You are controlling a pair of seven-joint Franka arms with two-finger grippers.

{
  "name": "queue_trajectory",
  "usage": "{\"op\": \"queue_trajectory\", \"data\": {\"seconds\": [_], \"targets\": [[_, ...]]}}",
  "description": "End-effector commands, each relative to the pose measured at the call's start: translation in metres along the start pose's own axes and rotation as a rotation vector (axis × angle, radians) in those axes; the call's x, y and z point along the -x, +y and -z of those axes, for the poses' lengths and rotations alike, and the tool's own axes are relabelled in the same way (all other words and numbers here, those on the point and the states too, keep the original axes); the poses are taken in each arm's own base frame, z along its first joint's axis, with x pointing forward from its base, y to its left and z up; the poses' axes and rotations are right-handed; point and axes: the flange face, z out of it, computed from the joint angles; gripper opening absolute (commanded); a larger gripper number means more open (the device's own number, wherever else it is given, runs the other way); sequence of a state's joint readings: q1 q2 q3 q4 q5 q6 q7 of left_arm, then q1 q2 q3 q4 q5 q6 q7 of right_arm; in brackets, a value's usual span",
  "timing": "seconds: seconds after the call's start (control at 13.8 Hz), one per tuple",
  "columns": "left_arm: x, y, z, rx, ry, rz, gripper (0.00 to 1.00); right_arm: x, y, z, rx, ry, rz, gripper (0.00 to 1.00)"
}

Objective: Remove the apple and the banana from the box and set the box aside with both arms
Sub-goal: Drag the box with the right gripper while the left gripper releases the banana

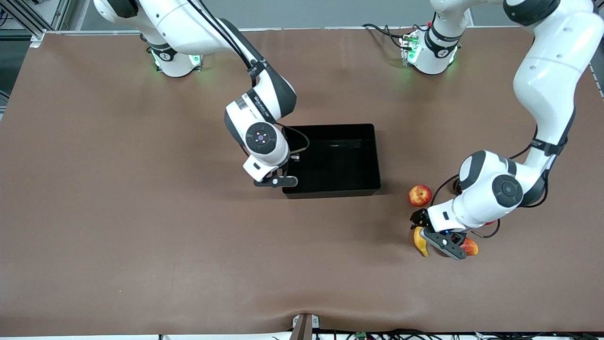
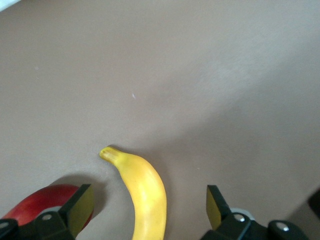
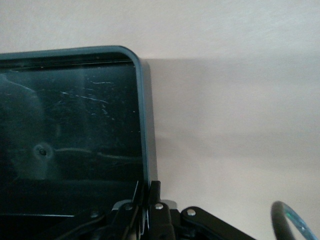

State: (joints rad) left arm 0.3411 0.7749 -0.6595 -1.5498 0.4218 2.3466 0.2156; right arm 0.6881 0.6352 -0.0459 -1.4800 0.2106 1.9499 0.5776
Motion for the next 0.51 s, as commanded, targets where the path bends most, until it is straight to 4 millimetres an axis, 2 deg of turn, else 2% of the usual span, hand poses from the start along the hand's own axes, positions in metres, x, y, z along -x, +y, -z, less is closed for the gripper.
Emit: {"op": "queue_trajectory", "data": {"seconds": [0.0, 0.29, 0.43], "targets": [[-0.006, 0.015, 0.055, -0.036, -0.043, 0.051, 1.0, -0.013, 0.06, 0.061, 0.0, -0.026, -0.055, 0.0], [-0.003, 0.046, 0.133, -0.132, -0.163, 0.183, 1.0, -0.03, 0.152, 0.116, -0.009, -0.022, -0.087, 0.0], [0.002, 0.057, 0.168, -0.179, -0.205, 0.218, 1.0, -0.044, 0.212, 0.135, -0.032, -0.011, -0.092, 0.0]]}}
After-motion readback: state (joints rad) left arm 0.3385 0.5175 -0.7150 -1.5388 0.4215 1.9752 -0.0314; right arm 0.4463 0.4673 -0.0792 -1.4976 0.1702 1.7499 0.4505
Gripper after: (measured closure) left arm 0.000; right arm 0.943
